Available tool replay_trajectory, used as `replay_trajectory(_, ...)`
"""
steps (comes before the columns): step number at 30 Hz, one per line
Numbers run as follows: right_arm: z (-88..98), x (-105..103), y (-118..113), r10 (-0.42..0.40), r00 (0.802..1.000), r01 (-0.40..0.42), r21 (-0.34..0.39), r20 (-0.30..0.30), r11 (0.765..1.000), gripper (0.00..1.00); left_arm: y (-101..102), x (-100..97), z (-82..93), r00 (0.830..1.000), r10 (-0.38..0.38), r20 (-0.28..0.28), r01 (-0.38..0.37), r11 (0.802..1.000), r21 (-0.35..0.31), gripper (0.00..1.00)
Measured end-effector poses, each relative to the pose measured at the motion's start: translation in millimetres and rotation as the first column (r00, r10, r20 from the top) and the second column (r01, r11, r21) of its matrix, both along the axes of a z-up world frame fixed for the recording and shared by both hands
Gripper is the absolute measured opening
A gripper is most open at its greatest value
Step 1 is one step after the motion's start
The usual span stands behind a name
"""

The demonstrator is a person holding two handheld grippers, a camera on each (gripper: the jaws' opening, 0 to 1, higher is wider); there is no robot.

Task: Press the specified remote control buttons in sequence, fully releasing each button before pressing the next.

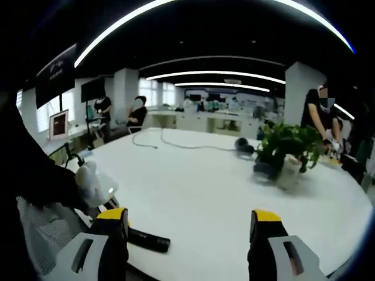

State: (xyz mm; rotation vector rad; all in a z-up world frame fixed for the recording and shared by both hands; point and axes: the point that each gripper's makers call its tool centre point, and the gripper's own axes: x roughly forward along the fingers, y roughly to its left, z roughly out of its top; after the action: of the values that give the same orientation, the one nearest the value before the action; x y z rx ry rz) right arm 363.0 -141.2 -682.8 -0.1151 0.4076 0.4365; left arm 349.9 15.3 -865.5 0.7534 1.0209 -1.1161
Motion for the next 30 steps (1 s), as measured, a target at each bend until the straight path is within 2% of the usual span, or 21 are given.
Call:
replay_trajectory(8, -5.3, 0, -1, -0.003, 1.0, 0.003, -0.015, -0.024, 1.0, 0.82, 9, 16.6, 2.1, 1.0, -0.016, -0.014, 0.016, 0.999, 0.034, 0.23)
replay_trajectory(21, -8.7, -1, -2, -0.01, 0.999, 0.009, -0.028, -0.038, 1.0, 0.81, 23, 61.0, 9.4, 0.999, -0.025, 0.036, 0.022, 0.997, 0.073, 0.23)
replay_trajectory(30, -14.2, -1, -2, -0.008, 0.998, 0.006, -0.037, -0.064, 0.999, 0.79, 24, 91.4, 10.8, 0.998, -0.044, 0.055, 0.039, 0.995, 0.091, 0.23)
